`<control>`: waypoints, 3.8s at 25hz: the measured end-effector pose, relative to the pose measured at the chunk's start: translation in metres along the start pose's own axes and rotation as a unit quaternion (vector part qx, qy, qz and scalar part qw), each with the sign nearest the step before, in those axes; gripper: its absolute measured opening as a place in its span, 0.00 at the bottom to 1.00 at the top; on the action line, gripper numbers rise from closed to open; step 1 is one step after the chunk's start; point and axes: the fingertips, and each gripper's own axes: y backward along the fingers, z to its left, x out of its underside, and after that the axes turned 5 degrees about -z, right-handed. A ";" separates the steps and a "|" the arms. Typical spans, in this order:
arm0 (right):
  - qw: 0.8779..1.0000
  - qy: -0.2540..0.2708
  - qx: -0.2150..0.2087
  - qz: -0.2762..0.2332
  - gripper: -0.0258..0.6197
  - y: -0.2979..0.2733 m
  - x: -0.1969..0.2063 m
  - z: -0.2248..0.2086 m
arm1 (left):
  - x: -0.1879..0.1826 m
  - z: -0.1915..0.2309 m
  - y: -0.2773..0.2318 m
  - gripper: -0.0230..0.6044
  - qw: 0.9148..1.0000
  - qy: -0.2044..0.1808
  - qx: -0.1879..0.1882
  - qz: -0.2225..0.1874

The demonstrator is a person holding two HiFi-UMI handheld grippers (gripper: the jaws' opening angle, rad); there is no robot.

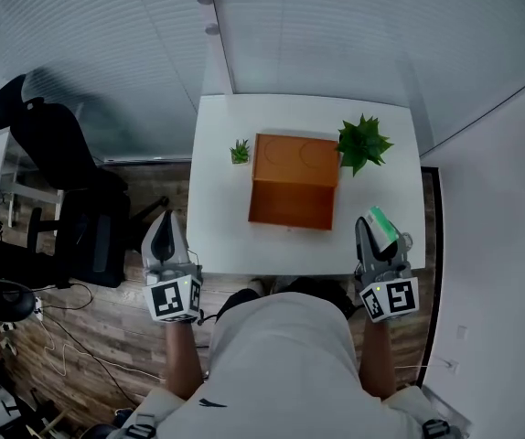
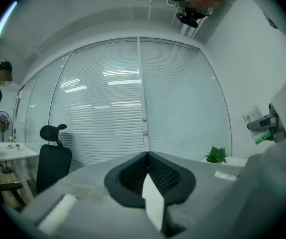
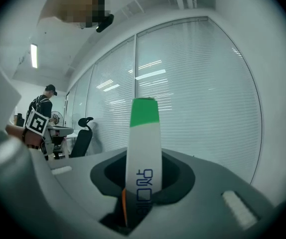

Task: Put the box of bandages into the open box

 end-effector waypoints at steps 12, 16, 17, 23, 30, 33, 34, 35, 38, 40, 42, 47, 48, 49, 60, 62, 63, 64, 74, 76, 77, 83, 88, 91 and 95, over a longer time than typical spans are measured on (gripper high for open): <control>0.985 0.140 -0.039 0.087 0.18 -0.055 0.043 -0.006 | 0.006 -0.015 -0.015 0.05 1.000 0.001 -0.016 0.005; 0.952 0.258 -0.067 0.150 0.18 -0.075 0.077 0.009 | 0.007 -0.014 -0.015 0.05 1.000 -0.001 -0.016 0.006; 0.936 0.300 -0.073 0.170 0.18 -0.080 0.090 0.011 | 0.007 -0.014 -0.015 0.05 1.000 -0.003 -0.015 0.006; 0.804 0.521 -0.138 0.249 0.18 -0.098 0.174 0.029 | 0.010 -0.012 -0.012 0.05 1.000 0.001 -0.018 0.009; 0.776 0.536 -0.177 0.281 0.18 -0.105 0.204 0.043 | 0.016 0.002 -0.005 0.05 0.999 0.005 -0.030 0.011; 0.780 0.529 -0.171 0.288 0.18 -0.107 0.205 0.042 | 0.018 0.007 -0.002 0.05 0.999 0.008 -0.034 0.012; 0.779 0.529 -0.171 0.290 0.18 -0.108 0.205 0.042 | 0.018 0.008 -0.001 0.05 0.999 0.009 -0.035 0.013; 0.779 0.528 -0.172 0.292 0.18 -0.108 0.205 0.042 | 0.018 0.009 -0.001 0.05 0.999 0.009 -0.035 0.012; 0.778 0.525 -0.178 0.296 0.19 -0.109 0.207 0.043 | 0.019 0.011 -0.002 0.05 0.999 0.008 -0.033 0.012; 0.780 0.520 -0.181 0.297 0.22 -0.110 0.207 0.044 | 0.019 0.013 -0.002 0.05 0.999 0.008 -0.033 0.014; 0.782 0.515 -0.184 0.298 0.28 -0.109 0.207 0.046 | 0.020 0.014 -0.003 0.05 0.999 0.008 -0.033 0.014; 0.785 0.491 -0.206 0.315 0.42 -0.105 0.209 0.048 | 0.020 0.015 -0.004 0.05 0.999 0.010 -0.032 0.013; 0.785 0.485 -0.212 0.321 0.45 -0.103 0.210 0.048 | 0.020 0.015 -0.004 0.05 0.999 0.011 -0.034 0.015; 0.784 0.479 -0.219 0.329 0.48 -0.101 0.211 0.048 | 0.021 0.014 -0.004 0.05 0.999 0.013 -0.035 0.016; 0.780 0.458 -0.231 0.358 0.51 -0.095 0.212 0.044 | 0.021 0.010 -0.002 0.05 0.999 0.011 -0.029 0.014; 0.782 0.457 -0.227 0.357 0.51 -0.096 0.211 0.043 | 0.021 0.009 -0.002 0.05 0.999 0.010 -0.028 0.013; 0.784 0.456 -0.224 0.356 0.51 -0.096 0.210 0.043 | 0.020 0.009 -0.002 0.05 0.999 0.010 -0.028 0.013; 0.787 0.453 -0.222 0.356 0.50 -0.096 0.208 0.042 | 0.020 0.009 -0.002 0.05 0.999 0.010 -0.027 0.013; 0.931 0.223 -0.136 0.257 0.50 -0.098 0.136 0.037 | 0.019 0.009 0.001 0.05 1.000 0.006 -0.022 0.013; 0.962 0.153 -0.098 0.206 0.49 -0.094 0.109 0.031 | 0.019 0.010 0.003 0.05 1.000 0.006 -0.021 0.013; 0.973 0.123 -0.079 0.181 0.46 -0.090 0.096 0.027 | 0.019 0.010 0.003 0.05 1.000 0.006 -0.020 0.012; 0.998 0.043 -0.020 0.041 0.18 -0.039 0.035 0.011 | 0.017 0.009 0.005 0.05 1.000 0.007 -0.014 0.007; 0.998 0.060 -0.004 0.022 0.04 -0.007 0.028 0.010 | 0.013 0.002 0.005 0.05 1.000 0.005 0.001 -0.003; 0.999 0.037 0.012 0.014 0.04 0.000 0.026 0.005 | 0.011 -0.003 0.005 0.05 1.000 0.001 0.007 -0.009; 0.999 0.022 0.033 0.003 0.04 0.004 0.019 -0.001 | 0.012 -0.005 0.007 0.05 1.000 0.000 0.008 -0.009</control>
